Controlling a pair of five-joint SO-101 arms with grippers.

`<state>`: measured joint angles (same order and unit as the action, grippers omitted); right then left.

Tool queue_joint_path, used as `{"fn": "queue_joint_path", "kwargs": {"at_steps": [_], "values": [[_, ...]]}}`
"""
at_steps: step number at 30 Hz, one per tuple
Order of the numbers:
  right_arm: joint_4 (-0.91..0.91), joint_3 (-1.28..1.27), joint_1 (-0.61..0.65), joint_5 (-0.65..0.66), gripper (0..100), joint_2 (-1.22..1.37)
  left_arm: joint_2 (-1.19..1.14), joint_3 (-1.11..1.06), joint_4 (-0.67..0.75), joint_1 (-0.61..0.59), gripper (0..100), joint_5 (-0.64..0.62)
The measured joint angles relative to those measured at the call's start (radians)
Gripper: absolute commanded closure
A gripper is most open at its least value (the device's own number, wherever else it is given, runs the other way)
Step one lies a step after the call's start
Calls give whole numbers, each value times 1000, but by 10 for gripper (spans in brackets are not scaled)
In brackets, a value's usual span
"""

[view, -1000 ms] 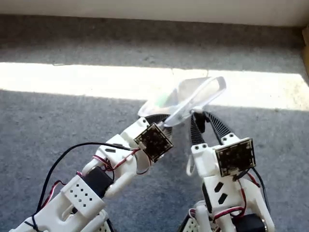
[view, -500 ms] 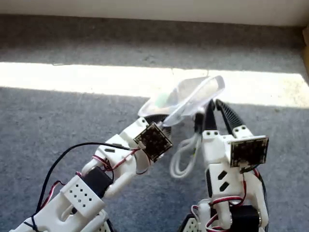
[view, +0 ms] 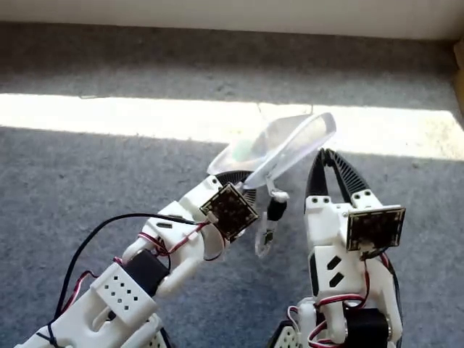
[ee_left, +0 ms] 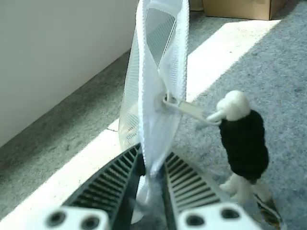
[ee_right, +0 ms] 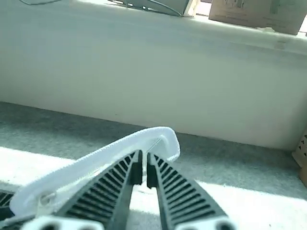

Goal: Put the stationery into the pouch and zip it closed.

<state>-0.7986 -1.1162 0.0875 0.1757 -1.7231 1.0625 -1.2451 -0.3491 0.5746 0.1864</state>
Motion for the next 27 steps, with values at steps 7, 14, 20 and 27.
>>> {"fn": "queue_joint_path", "kwargs": {"at_steps": [7, 14, 20, 27], "values": [[-233, 103, 34, 0, 830, 0, 0, 0, 0, 0, 994, 0], [-479, 250, 186, 0, 776, -2, 0, 0, 0, 0, 994, 0], [-566, 316, 293, 0, 751, -2, 0, 0, 0, 0, 994, 0], [-463, 176, 321, 0, 741, -2, 0, 0, 0, 0, 994, 37]]}}
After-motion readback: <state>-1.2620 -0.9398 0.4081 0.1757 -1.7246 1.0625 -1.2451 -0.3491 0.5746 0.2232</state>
